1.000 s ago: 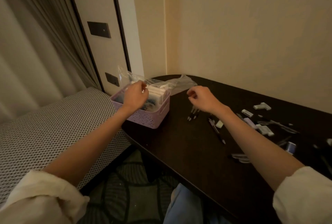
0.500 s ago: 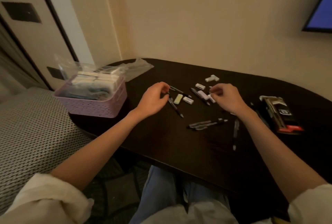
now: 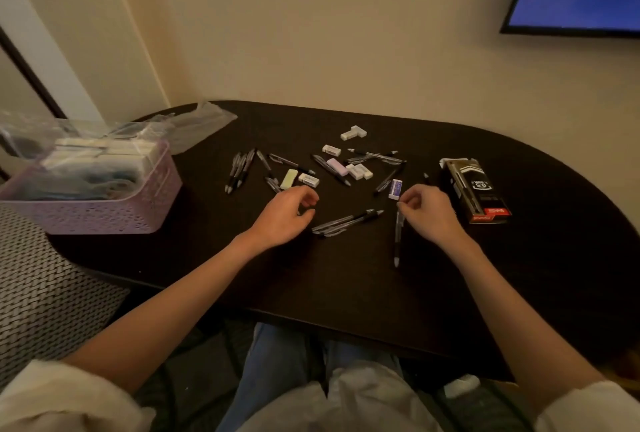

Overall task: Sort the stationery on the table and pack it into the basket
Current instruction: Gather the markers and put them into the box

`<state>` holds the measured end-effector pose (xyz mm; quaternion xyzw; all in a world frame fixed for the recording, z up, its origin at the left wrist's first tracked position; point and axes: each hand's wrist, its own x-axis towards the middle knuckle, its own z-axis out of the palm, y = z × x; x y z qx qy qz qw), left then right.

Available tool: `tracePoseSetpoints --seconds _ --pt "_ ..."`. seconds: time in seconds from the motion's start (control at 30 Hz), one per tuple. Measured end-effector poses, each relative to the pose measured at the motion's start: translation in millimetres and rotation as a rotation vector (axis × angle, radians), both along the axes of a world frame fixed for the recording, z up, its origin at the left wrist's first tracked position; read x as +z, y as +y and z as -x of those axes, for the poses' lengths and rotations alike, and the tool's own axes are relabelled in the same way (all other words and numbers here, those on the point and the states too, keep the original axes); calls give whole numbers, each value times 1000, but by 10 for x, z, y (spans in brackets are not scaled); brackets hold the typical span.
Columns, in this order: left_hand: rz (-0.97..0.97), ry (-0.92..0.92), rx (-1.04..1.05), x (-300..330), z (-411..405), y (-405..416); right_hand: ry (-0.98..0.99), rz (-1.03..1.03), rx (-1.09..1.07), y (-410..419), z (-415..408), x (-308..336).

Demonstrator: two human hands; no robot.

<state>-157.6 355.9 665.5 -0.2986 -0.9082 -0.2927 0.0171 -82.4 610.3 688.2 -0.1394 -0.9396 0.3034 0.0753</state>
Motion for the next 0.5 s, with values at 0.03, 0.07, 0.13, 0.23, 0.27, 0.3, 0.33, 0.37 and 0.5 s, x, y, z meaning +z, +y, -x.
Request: tracePoseSetpoints --seconds 0.03,0.07,0.13,0.23,0.27,0.3,0.33,0.37,0.5 --pt "9 -8 -3 -13 -2 22 -39 -7 -21 -17 -9 -13" --pt "18 -14 -7 -24 -4 48 -83 -25 -36 -36 -15 -26" --pt "40 -13 -17 -45 -16 115 -175 -73 -46 -82 -33 -42" --pt "93 17 -18 -67 -50 225 -268 -149 -39 -181 -59 -96" --pt "112 30 -15 -75 -59 257 -275 -162 -36 -217 -60 -122" --pt "128 37 -13 -87 -68 282 -274 -154 -44 -243 -64 -150" --pt "139 40 -13 -97 -75 301 -270 -127 -63 -258 -64 -170" --pt "151 42 -12 -110 -80 310 -269 -93 -93 -260 -63 -182" --pt "181 37 -3 -175 -85 285 -218 3 -157 -181 -61 -194"
